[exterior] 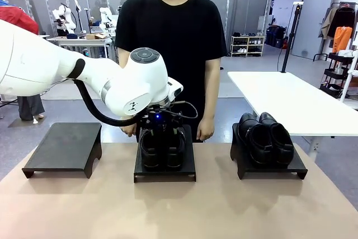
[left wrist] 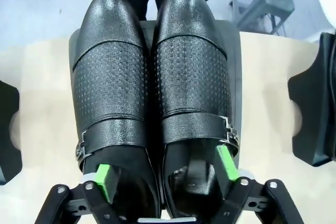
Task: Place the shoes on the stand as instructed by the person.
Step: Pick up another pair of Shoes and place it on the Shoes Stand indicated by the person.
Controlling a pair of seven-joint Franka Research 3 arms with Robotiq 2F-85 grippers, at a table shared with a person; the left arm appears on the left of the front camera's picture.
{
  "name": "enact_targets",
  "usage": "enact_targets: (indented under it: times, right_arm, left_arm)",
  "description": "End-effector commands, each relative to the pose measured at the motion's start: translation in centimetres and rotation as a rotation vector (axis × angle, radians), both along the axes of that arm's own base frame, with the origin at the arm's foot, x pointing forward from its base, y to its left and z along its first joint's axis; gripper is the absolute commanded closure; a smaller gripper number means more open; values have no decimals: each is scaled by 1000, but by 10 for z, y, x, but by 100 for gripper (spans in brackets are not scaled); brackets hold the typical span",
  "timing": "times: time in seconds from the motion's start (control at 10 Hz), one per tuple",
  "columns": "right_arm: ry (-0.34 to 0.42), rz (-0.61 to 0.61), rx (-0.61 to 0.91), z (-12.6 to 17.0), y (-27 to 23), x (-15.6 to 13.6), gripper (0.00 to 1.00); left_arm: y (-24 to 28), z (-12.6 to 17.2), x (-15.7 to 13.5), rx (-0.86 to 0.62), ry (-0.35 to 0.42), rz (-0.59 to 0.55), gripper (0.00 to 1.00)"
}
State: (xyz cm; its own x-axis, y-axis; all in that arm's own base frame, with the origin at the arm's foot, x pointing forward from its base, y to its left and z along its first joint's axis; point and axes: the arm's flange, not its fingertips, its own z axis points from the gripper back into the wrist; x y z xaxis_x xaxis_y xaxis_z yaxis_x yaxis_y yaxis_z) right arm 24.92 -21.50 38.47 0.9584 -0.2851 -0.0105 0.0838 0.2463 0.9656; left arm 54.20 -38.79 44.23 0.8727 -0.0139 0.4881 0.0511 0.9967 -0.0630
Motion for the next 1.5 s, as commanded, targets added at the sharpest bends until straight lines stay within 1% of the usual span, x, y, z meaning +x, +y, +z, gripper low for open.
enact_targets:
  times: [0.0, 0.1, 0.2, 1.4]
  right_arm:
    - [-9, 11, -2, 2, -1, -4, 0]
    - [-9, 11, -2, 2, -1, -4, 0]
    - [-9, 11, -2, 2, -1, -4, 0]
    - [-9, 11, -2, 2, -1, -4, 0]
  left_arm:
    - [3, 11, -16, 0, 27, 40, 0]
    - [4, 14, -24, 22, 50, 61, 0]
    - [0, 6, -3, 1, 2, 4, 0]
    - [0, 6, -3, 1, 2, 4, 0]
